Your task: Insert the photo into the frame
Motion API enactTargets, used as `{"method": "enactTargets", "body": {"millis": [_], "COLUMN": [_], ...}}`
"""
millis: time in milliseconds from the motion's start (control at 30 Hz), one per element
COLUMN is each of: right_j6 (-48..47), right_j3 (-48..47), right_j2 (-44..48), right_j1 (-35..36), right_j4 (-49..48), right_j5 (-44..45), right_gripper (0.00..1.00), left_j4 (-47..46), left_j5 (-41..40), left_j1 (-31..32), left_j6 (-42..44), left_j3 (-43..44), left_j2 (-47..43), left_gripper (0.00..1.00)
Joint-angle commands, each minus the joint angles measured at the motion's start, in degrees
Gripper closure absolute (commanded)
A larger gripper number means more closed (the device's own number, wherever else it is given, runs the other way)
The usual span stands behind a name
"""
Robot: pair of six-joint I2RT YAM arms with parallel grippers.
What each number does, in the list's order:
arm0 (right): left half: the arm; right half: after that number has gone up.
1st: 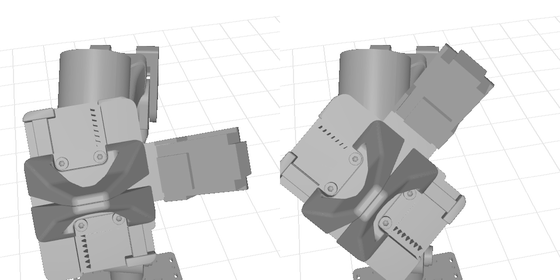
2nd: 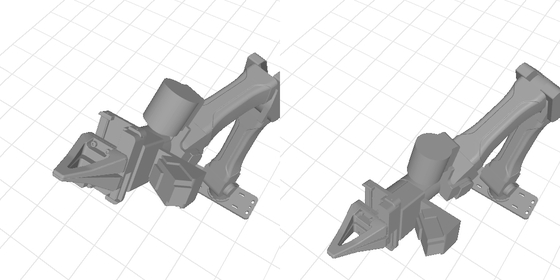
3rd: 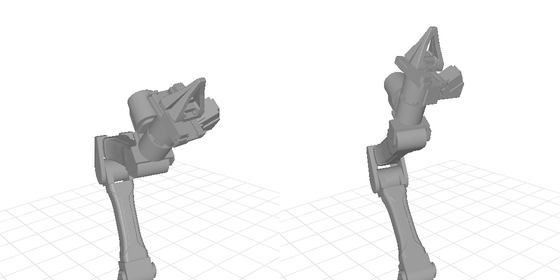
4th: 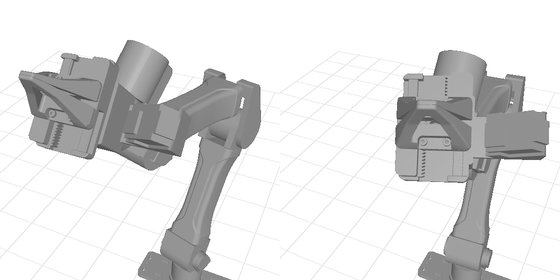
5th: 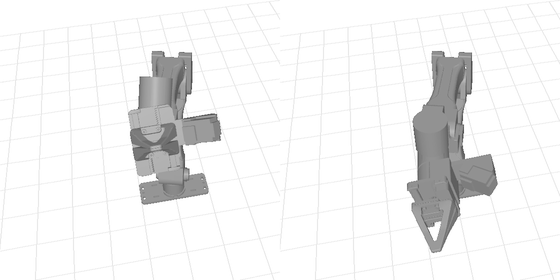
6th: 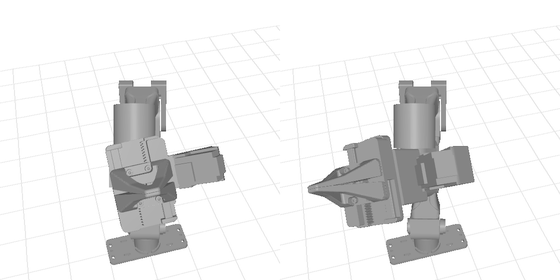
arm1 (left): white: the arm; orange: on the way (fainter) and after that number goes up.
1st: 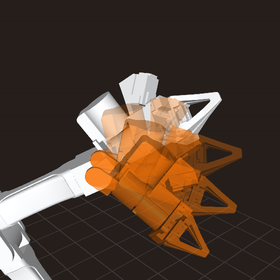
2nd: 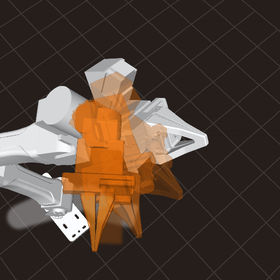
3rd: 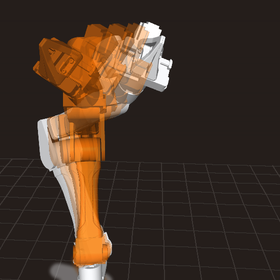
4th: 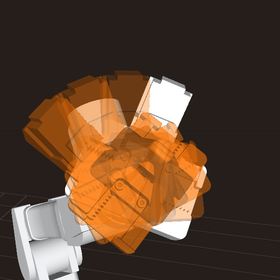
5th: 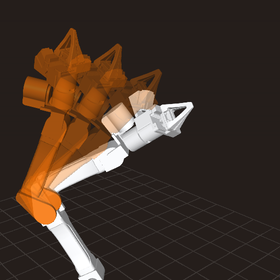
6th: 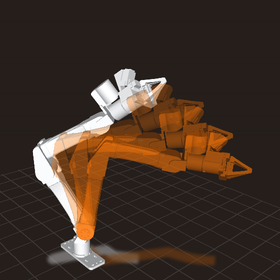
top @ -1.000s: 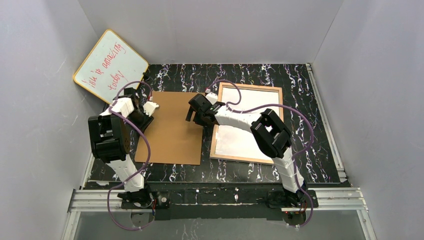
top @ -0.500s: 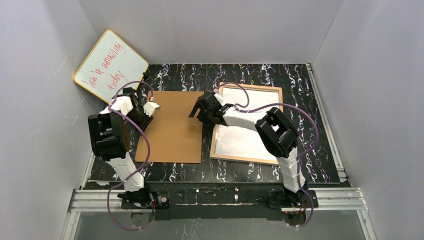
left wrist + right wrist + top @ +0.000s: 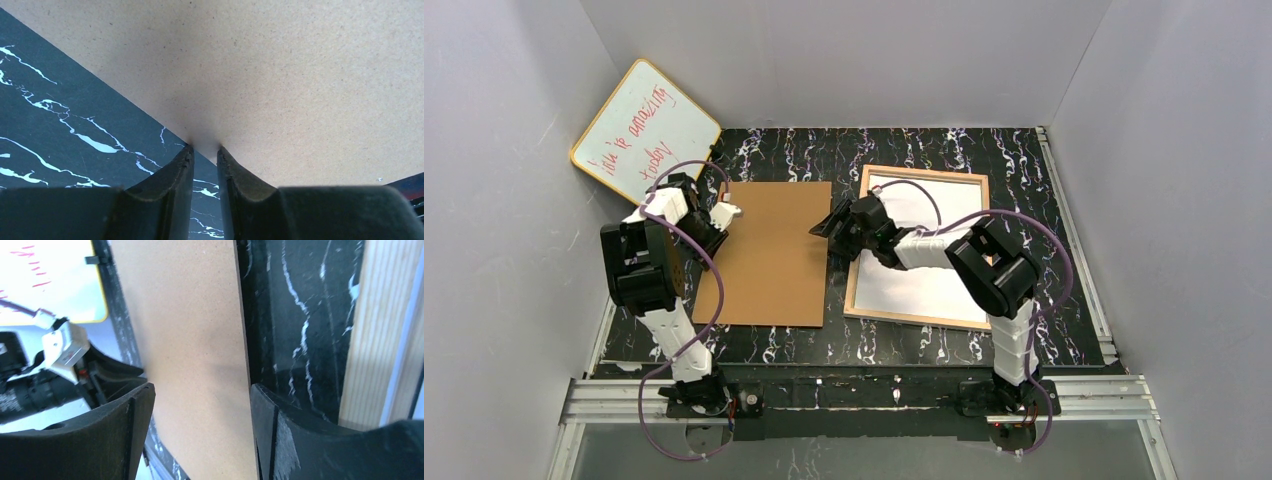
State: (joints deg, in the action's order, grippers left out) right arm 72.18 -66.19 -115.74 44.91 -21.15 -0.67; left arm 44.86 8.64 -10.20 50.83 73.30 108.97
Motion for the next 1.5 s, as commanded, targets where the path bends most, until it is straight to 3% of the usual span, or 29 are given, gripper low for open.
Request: {"method": "enactTargets", "body": {"millis": [0, 233, 467, 700, 767, 833, 1033, 1100, 1200, 1467], "right_j6": [6.6, 4.9, 8.7, 3.8, 1.9, 1.1, 0.5, 0.6, 0.4, 7.3], "right_j3": [1.8, 5.7, 7.9, 7.0, 6.1, 4.4, -3.2, -6.5, -11.8, -22.0], "right_j2": [7.8, 11.6, 10.2, 16.1, 18.5, 19.9, 18.7, 17.8, 16.8, 16.1], "right_j1": [5.5, 7.6, 7.9, 7.9, 7.9, 7.9, 8.0, 7.9, 7.6, 1.8], "right_j4": [-21.9, -25.8, -36.6, -20.7, -13.0, -5.2, 9.5, 13.0, 18.3, 20.9], "right_j5": [-15.1, -16.5, -19.9, -14.3, -11.3, -8.5, -5.8, -5.1, -2.4, -3.0], "right_gripper": [0.26, 0.24, 0.24, 0.32, 0.41, 0.58, 0.95, 0.99, 0.99, 0.99], "left_j4": [-5.9, -5.7, -3.9, -4.2, -4.3, -4.0, 0.4, 2.7, 6.6, 9.6], "left_j5": [12.2, 13.1, 15.9, 14.2, 14.4, 14.9, 17.9, 19.7, 25.7, 37.4], "left_j1": [1.4, 1.4, 1.4, 1.4, 1.4, 1.4, 1.4, 1.4, 1.4, 1.4], "left_j6": [1.2, 2.3, 2.4, 2.8, 2.7, 2.2, 2.3, 3.0, 5.6, 13.9], "left_j3": [-4.2, -4.3, -3.3, -2.9, -2.8, -2.2, 1.6, 3.0, 4.8, 2.6], "left_j2": [6.2, 5.2, 4.1, 2.2, 1.3, -0.1, -7.9, -11.9, -19.5, -41.8], "left_gripper": [0.78, 0.81, 0.82, 0.80, 0.76, 0.69, 0.31, 0.14, 0.04, 0.02]}}
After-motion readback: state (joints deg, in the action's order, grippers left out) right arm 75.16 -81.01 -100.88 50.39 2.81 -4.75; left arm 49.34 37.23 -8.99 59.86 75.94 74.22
